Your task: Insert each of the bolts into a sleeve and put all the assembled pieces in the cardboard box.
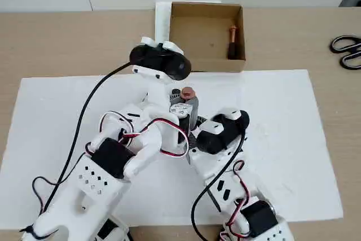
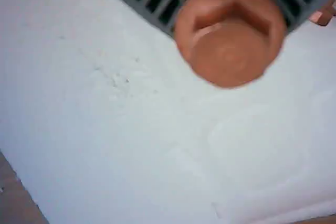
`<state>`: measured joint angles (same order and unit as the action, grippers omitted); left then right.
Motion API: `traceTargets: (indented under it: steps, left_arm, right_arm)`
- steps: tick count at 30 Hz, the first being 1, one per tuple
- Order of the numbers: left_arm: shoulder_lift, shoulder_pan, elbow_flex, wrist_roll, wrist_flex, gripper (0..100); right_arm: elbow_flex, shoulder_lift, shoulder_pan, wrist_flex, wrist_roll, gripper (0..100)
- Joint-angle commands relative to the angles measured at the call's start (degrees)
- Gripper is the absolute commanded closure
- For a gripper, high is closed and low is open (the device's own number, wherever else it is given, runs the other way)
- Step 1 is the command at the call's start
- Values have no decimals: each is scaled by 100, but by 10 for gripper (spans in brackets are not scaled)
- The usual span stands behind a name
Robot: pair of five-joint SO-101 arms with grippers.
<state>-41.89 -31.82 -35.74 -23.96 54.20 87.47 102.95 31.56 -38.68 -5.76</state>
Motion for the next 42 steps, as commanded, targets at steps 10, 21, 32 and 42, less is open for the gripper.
traceTargets:
  steps: [10, 21, 32, 42]
  left_arm:
    - [-167, -9, 31, 53, 466, 994]
    - [-167, 9, 66, -35, 466, 912]
    - [-167, 18, 708, -343, 967, 840]
    - [-167, 1371, 1780, -325, 1556, 840]
  right_arm:
    - [-70, 101, -4, 13, -44, 995]
    - [-70, 101, -4, 13, -44, 995]
    - [-70, 101, -4, 13, -44, 995]
    - [35, 101, -4, 40, -35, 995]
